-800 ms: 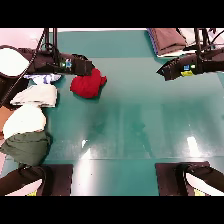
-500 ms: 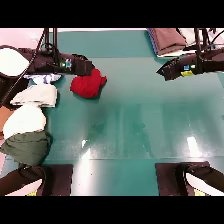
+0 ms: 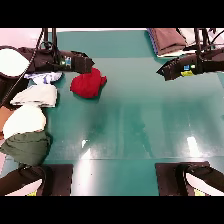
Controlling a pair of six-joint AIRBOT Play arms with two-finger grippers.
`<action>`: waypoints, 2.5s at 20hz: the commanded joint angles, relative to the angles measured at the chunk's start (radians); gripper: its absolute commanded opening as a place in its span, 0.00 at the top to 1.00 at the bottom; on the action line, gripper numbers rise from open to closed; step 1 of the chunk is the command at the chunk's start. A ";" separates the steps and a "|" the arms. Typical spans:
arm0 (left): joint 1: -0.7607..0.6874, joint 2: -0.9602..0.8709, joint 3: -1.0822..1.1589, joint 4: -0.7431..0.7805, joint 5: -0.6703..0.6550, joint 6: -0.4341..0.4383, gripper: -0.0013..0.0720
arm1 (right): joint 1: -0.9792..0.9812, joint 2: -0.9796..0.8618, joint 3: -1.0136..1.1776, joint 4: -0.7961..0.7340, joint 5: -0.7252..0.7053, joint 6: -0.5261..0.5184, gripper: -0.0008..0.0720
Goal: Fold the shirts.
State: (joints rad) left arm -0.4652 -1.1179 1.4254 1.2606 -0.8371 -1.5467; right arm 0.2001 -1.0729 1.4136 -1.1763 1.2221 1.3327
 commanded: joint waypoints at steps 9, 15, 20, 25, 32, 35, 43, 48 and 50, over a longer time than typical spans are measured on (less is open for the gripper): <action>0.191 -0.408 0.000 0.206 0.135 -0.180 0.22 | 0.006 -0.003 0.000 0.007 0.000 0.002 0.97; 0.191 -0.539 0.002 0.144 0.154 -0.181 0.22 | 0.006 -0.005 0.000 0.007 0.000 0.002 0.97; 0.191 -0.522 0.128 0.136 0.084 -0.172 0.95 | 0.006 -0.001 0.000 0.006 0.001 0.002 0.97; 0.188 -0.267 0.315 0.153 0.070 -0.110 0.95 | -0.004 0.077 0.002 0.003 -0.131 0.002 0.97; -0.027 0.068 0.344 0.154 0.015 -0.093 0.95 | -0.004 0.203 0.002 -0.003 -0.360 0.002 0.97; -0.167 0.033 0.315 0.153 -0.040 -0.073 0.95 | -0.004 0.215 0.002 -0.003 -0.359 0.002 0.97; -0.034 -0.068 0.240 0.183 -0.143 -0.010 0.23 | -0.004 0.217 0.002 -0.002 -0.316 0.002 0.97; 0.196 -0.140 0.094 0.109 -0.199 -0.052 0.23 | -0.004 0.216 0.002 -0.002 -0.303 0.002 0.97; 0.219 -0.194 -0.024 0.054 -0.165 -0.050 0.23 | -0.004 0.216 0.002 -0.002 -0.301 0.002 0.97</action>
State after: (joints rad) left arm -0.3164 -1.2560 1.5230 1.3861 -1.0096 -1.5887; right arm 0.1963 -0.8566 1.4147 -1.1786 0.9131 1.3350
